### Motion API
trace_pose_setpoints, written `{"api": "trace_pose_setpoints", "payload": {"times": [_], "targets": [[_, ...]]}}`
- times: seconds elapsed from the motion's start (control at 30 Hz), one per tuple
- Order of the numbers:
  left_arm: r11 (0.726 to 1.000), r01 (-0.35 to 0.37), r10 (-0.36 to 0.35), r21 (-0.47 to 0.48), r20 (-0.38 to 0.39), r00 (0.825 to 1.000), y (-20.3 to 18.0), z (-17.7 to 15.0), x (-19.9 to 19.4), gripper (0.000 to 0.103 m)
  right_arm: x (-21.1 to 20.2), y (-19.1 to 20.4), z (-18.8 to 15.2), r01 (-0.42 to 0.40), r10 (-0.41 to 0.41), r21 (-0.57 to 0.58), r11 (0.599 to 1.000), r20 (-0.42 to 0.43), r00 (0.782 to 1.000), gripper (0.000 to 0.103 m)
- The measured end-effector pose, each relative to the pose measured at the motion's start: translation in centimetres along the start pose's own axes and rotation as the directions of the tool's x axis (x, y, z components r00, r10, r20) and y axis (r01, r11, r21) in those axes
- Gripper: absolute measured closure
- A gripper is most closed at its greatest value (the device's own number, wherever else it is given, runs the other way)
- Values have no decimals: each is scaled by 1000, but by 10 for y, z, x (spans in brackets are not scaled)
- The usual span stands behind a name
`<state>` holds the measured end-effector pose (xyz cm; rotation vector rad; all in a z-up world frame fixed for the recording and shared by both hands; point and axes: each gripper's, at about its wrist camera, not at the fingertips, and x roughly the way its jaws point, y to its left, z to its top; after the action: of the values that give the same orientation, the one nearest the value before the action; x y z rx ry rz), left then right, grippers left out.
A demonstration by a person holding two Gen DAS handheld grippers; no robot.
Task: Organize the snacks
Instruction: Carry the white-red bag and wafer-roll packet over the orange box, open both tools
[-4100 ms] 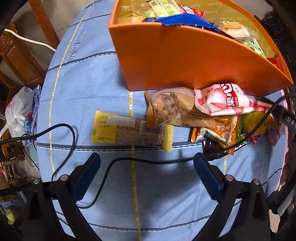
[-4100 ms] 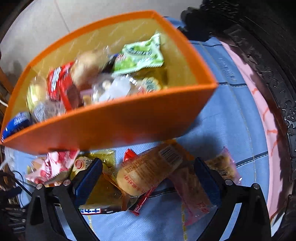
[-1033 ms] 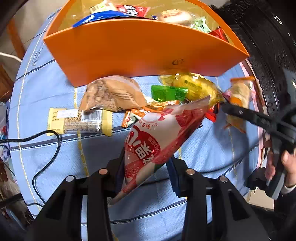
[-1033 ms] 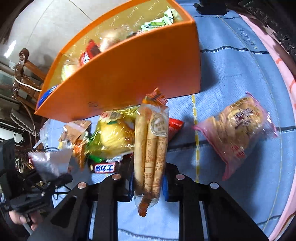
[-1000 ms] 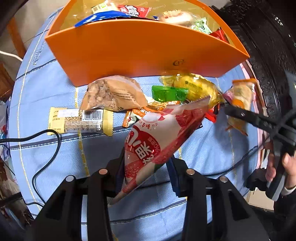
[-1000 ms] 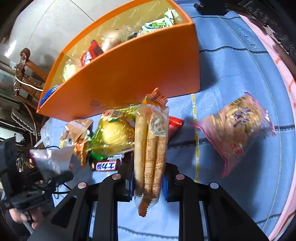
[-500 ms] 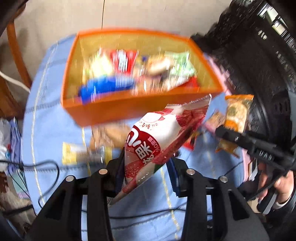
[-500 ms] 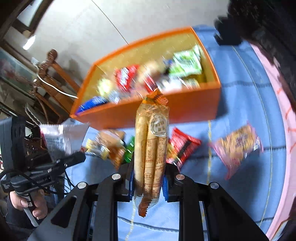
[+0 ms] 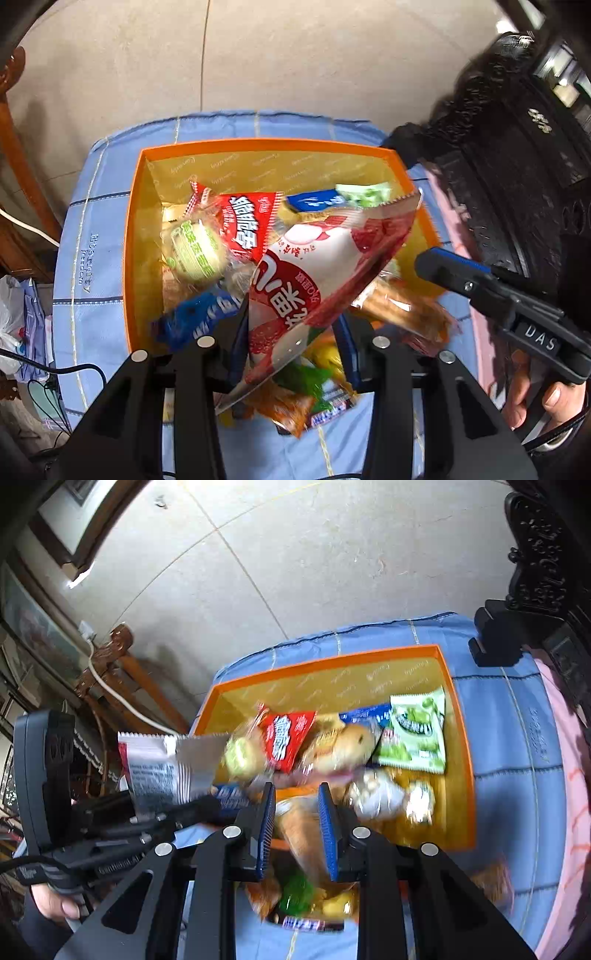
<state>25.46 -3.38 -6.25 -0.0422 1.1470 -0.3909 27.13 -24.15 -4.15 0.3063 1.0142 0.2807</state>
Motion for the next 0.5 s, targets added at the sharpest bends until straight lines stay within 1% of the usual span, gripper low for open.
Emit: {"api": "trace_pose_setpoints", "payload": {"times": [0.1,0.13,0.17,0.2,0.23,0.27,0.3,0.33,0.4,0.43,0.5], "targets": [[998,-46,44,-42,-37,998,11,10,23,62,12,-8,5,34,-35,29,999,7,999,78],[997,-60,58,-54,-42,997,14,12,27,50,10,-9,4,32,-33,31,999,23,999,77],[996,-65,63,-60,-37,997,16,12,28,38,8,-9,3,27,-28,32,999,29,999,66],[994,-89,88,-61,-21,996,16,12,28,12,6,-10,1,24,-25,30,999,29,999,54],[990,-127,127,-60,-5,992,16,12,26,5,6,-11,-2,22,-23,27,999,26,999,51],[986,-158,159,-56,16,987,16,12,24,5,5,-11,-4,19,-19,25,1000,21,1000,50],[986,-161,162,-42,22,987,15,13,23,5,4,-11,-7,16,-16,25,1000,16,1000,50],[986,-160,160,-38,12,987,15,14,23,4,3,-12,-10,14,-14,27,1000,13,1000,49],[986,-163,163,-36,-12,987,15,13,24,5,0,-12,-17,12,-13,28,1000,6,1000,44],[987,-158,158,-35,-11,987,14,11,22,4,-2,-12,-21,10,-10,26,1000,3,1000,42],[986,-165,165,-27,-11,986,13,6,17,4,-6,-10,-31,15,-15,19,1000,-2,1000,33]]}}
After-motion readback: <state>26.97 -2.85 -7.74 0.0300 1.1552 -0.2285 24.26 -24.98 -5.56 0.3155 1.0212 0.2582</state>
